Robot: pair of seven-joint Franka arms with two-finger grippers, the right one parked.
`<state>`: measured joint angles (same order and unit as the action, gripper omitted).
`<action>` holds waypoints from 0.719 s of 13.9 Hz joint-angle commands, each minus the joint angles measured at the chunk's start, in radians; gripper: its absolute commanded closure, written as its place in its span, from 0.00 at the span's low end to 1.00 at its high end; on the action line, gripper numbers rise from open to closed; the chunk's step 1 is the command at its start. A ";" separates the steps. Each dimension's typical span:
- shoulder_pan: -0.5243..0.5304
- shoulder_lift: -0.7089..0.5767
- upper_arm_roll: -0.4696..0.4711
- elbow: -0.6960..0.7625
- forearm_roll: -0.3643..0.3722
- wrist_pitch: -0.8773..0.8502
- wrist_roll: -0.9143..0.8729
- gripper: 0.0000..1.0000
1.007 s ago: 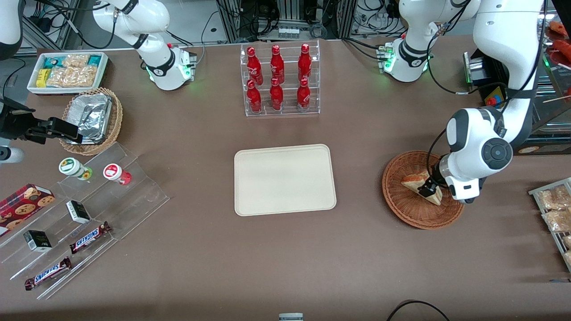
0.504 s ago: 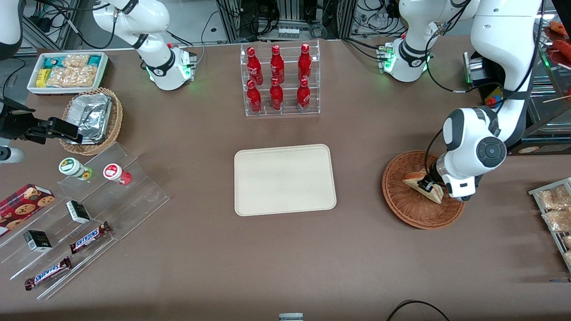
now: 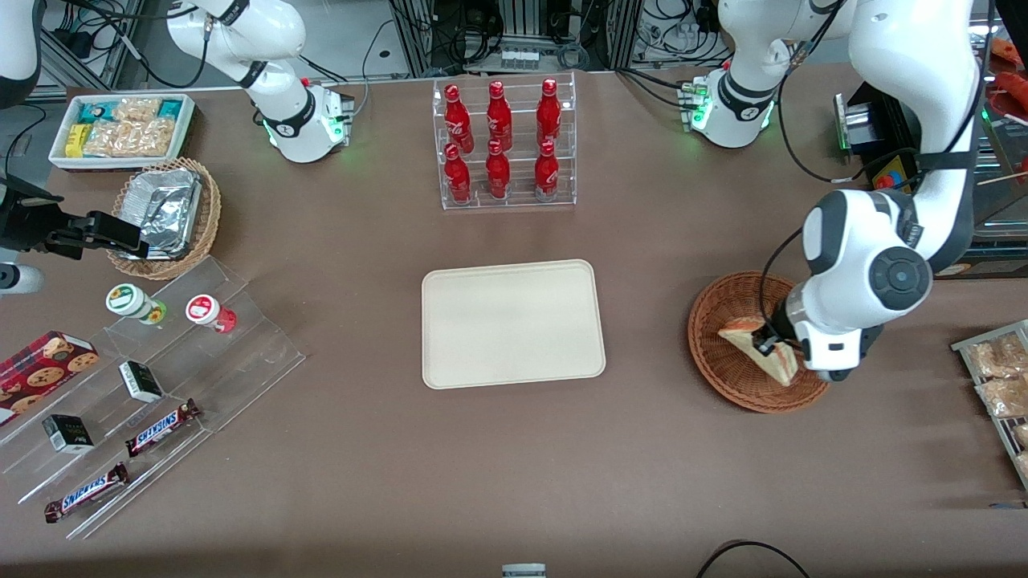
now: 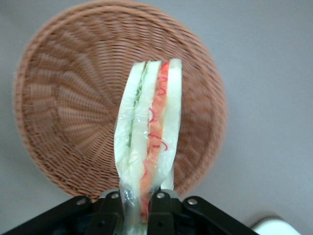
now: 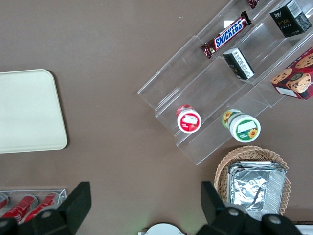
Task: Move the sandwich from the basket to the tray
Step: 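Carry the sandwich with the left gripper over the cream tray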
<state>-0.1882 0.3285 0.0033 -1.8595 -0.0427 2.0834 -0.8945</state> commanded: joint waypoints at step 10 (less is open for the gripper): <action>-0.404 0.308 0.011 0.363 -0.011 -0.011 0.077 1.00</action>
<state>-0.5279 0.5380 -0.0029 -1.6299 -0.0435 2.0876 -0.8224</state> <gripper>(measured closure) 0.841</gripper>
